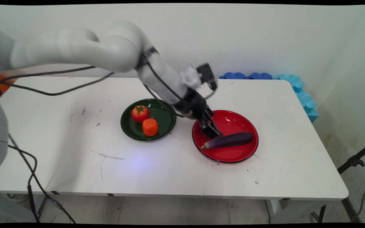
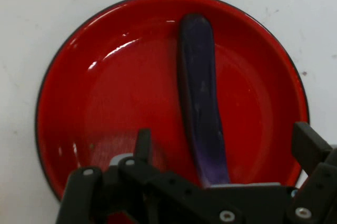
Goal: Pick up the eggplant from the red plate
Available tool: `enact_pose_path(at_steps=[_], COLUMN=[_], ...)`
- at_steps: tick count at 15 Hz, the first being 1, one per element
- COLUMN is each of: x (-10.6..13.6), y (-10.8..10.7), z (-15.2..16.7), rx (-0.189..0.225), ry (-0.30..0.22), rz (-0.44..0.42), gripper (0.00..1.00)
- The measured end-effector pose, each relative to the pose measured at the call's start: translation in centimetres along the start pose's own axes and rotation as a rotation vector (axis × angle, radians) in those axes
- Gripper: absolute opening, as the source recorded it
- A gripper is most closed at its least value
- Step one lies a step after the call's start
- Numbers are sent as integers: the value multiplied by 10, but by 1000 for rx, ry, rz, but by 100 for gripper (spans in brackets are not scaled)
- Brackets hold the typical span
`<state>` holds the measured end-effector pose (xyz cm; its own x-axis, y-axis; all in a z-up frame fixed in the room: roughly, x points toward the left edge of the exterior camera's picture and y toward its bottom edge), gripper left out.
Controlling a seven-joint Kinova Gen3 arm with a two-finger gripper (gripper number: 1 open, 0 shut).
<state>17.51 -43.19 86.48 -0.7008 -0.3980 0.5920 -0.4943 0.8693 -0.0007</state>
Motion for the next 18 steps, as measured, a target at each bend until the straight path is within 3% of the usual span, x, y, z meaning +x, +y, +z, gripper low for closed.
enact_pose_path(at_steps=[7,15,16,18], x=[18,30,32,36], y=[0,-7,-7,-7], z=[77,123,126,129], rx=[-20,-20,-21,-25], ry=[-41,-64,-64,-65], rz=[40,64,64,63], gripper=[100,100,0,0])
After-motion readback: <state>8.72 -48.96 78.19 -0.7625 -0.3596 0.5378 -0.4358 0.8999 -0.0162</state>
